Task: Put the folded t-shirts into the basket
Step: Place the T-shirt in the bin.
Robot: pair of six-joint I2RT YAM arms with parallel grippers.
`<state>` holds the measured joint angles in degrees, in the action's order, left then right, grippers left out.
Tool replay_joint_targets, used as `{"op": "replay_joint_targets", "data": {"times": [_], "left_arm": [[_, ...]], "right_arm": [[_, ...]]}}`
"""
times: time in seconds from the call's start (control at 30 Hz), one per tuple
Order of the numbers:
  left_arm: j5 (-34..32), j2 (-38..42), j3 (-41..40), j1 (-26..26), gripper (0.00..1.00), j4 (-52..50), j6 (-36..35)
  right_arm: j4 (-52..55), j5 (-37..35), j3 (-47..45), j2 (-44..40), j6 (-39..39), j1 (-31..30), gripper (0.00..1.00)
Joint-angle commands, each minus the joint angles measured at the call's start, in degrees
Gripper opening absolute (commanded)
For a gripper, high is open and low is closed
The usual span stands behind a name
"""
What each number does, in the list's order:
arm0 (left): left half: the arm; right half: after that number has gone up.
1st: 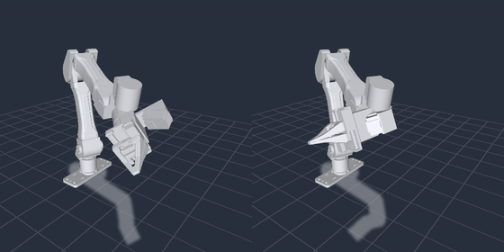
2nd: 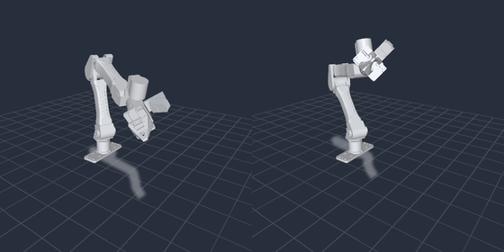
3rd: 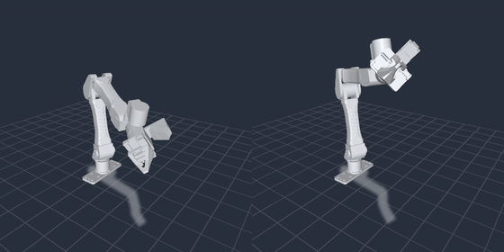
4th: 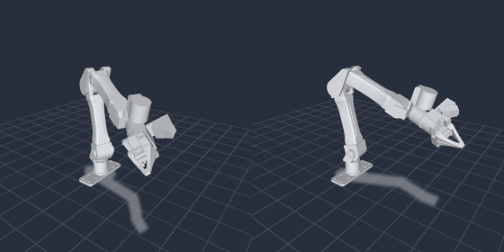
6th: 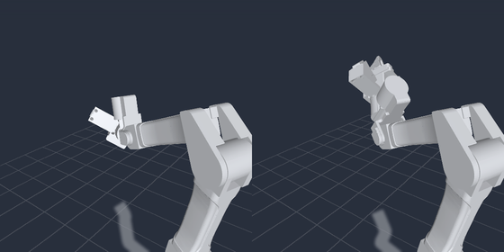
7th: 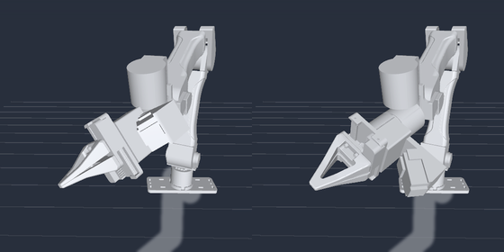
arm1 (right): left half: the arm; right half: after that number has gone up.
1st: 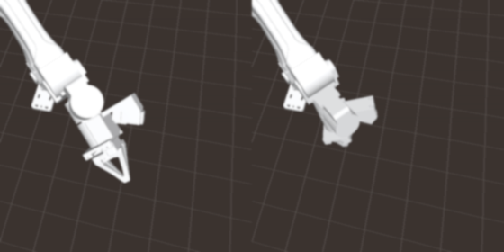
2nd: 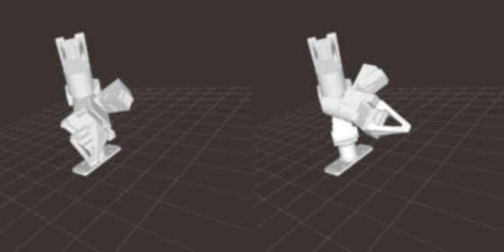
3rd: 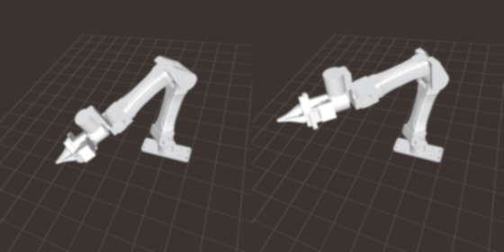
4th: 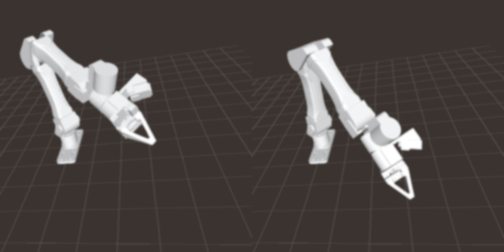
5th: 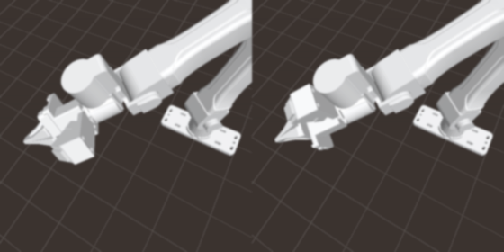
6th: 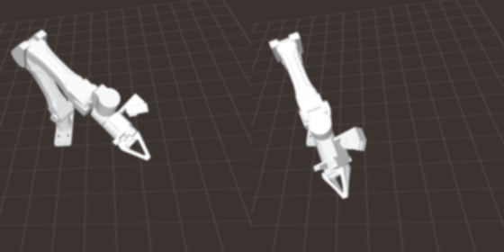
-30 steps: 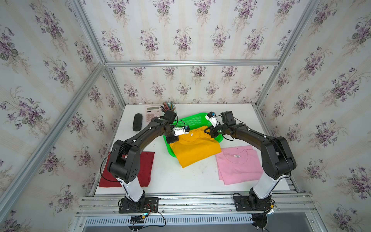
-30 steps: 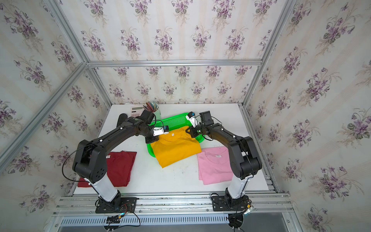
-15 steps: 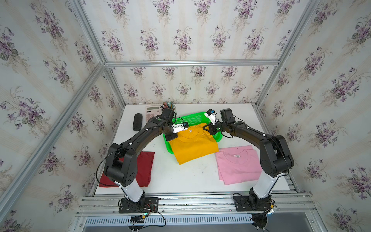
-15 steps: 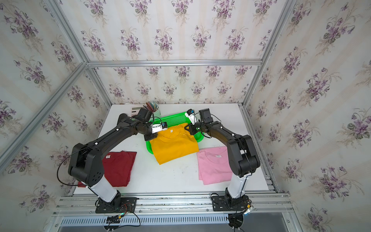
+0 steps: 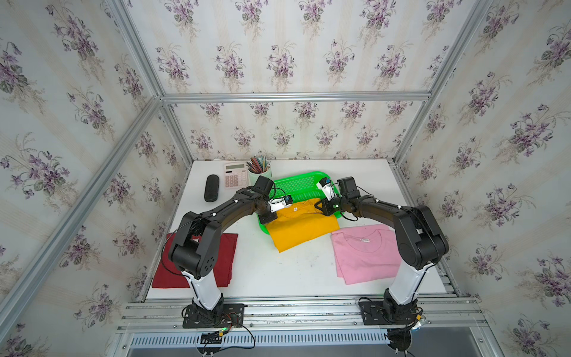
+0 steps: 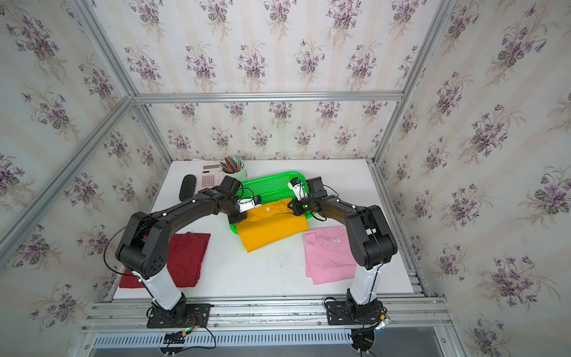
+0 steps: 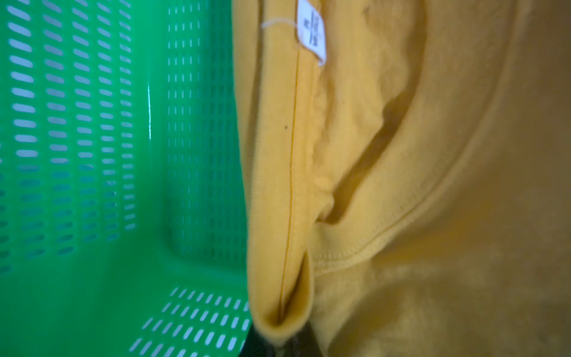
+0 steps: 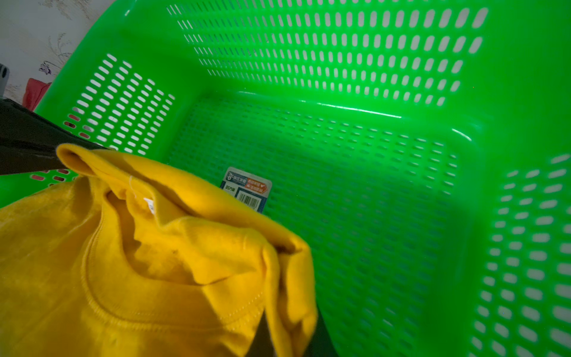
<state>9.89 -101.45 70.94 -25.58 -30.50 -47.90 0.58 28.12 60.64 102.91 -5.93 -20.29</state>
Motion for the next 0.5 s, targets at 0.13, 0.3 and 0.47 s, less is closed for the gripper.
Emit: {"op": "replay_joint_targets", "data": {"times": [0.13, 0.3, 0.47], "left_arm": [[-1.7, 5.0, 4.8, -0.1, 0.04, -4.1, -0.1], [-1.0, 8.9, 9.3, -0.2, 0.04, -6.8, 0.3], [1.1, 13.0, 11.5, -0.1, 0.04, -8.6, 0.0]], "right_arm": [[3.0, -1.6, 3.6, -6.2, -1.3, 0.1, 0.00], [5.3, 1.7, 8.7, -8.6, 0.3, -0.1, 0.00], [7.7, 2.0, 11.0, -12.1, -0.4, -0.1, 0.00]]}}
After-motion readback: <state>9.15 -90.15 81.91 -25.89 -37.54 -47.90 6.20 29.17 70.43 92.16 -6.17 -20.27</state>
